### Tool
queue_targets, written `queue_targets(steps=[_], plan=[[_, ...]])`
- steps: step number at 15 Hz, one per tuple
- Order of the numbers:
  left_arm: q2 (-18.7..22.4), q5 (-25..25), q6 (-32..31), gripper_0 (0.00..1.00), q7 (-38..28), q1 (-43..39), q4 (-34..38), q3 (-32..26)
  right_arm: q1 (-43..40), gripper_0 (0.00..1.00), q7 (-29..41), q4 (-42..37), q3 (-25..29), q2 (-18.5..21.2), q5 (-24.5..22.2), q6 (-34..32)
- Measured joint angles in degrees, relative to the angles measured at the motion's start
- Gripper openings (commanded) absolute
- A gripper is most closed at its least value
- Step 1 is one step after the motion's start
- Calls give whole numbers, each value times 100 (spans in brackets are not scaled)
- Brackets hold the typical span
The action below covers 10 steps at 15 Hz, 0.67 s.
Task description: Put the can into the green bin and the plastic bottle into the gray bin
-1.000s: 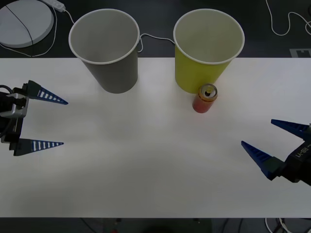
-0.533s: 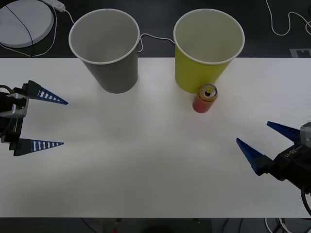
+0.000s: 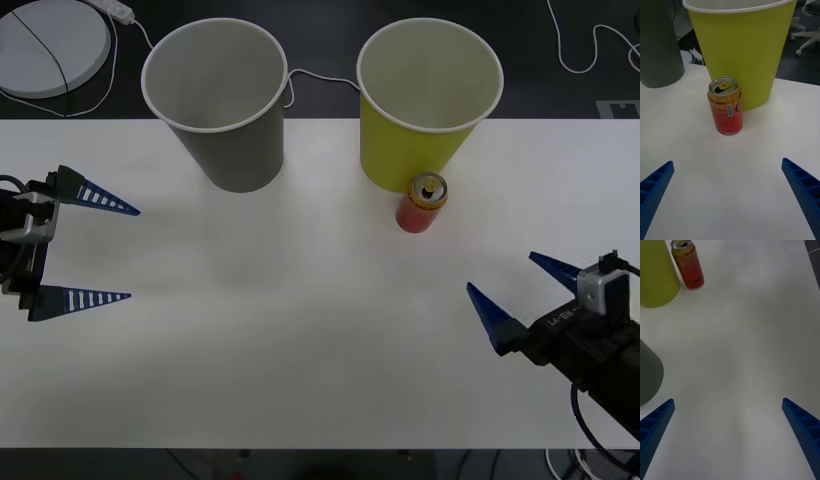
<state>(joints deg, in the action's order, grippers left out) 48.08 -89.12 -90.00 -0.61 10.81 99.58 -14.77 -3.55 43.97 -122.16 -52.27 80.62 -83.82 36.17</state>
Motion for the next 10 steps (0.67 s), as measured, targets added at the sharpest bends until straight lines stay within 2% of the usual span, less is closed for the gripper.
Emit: queue_targets(steps=[4, 10], plan=[[0, 0, 0, 100, 0, 0, 0, 0, 1194, 100, 84, 688, -1279, -439, -53, 560], [0, 0, 0, 100, 0, 0, 0, 0, 1940, 100, 158, 1493, -1864, -1101, -71, 699]])
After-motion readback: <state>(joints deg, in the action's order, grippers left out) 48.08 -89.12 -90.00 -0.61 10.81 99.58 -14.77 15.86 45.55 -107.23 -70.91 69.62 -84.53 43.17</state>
